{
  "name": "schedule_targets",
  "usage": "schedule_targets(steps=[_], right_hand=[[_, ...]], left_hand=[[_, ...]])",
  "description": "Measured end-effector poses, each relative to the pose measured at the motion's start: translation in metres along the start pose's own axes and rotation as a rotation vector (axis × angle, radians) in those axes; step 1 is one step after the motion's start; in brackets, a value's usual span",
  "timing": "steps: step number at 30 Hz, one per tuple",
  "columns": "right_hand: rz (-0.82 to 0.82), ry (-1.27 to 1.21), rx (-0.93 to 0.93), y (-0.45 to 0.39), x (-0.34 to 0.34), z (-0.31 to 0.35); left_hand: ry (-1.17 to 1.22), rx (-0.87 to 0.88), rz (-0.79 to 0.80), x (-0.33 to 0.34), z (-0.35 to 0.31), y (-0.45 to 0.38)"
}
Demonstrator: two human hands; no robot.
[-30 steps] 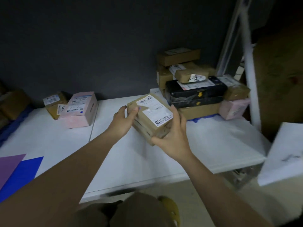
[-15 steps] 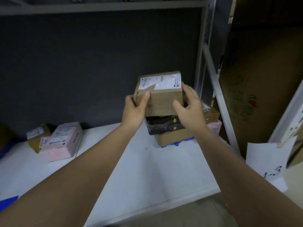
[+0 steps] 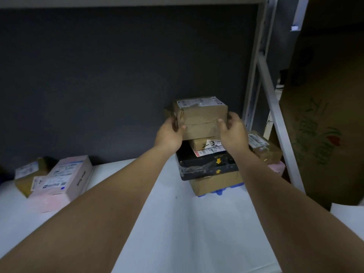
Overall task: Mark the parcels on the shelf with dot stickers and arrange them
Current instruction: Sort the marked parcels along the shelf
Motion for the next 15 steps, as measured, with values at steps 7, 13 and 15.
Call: schedule_targets(steps=[7, 13, 15], right_hand=[[-0.169, 0.083, 0.003, 0.075, -0.022, 0.022], [0.034, 0.074, -0.11, 0.181, -0.002, 0.064], [0.117, 0.044, -0.166, 0.217, 0.008, 0.087]], left_hand=[[0.0, -0.023, -0.012, -0.023, 0.005, 0.038], [-0.072, -0.066, -0.094, -0.091, 0.023, 0.115], [-0.143, -0.055, -0.105, -0.122, 0.025, 0.149]])
Point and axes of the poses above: each hand's wrist, its own y-axis away from the middle knuckle, its own x-axis out of the palm, z = x × y, the point moved 8 cm from there along -y, towards the middle knuckle, and after that the axes turned 1 degree about -z, right-handed, at the moved point
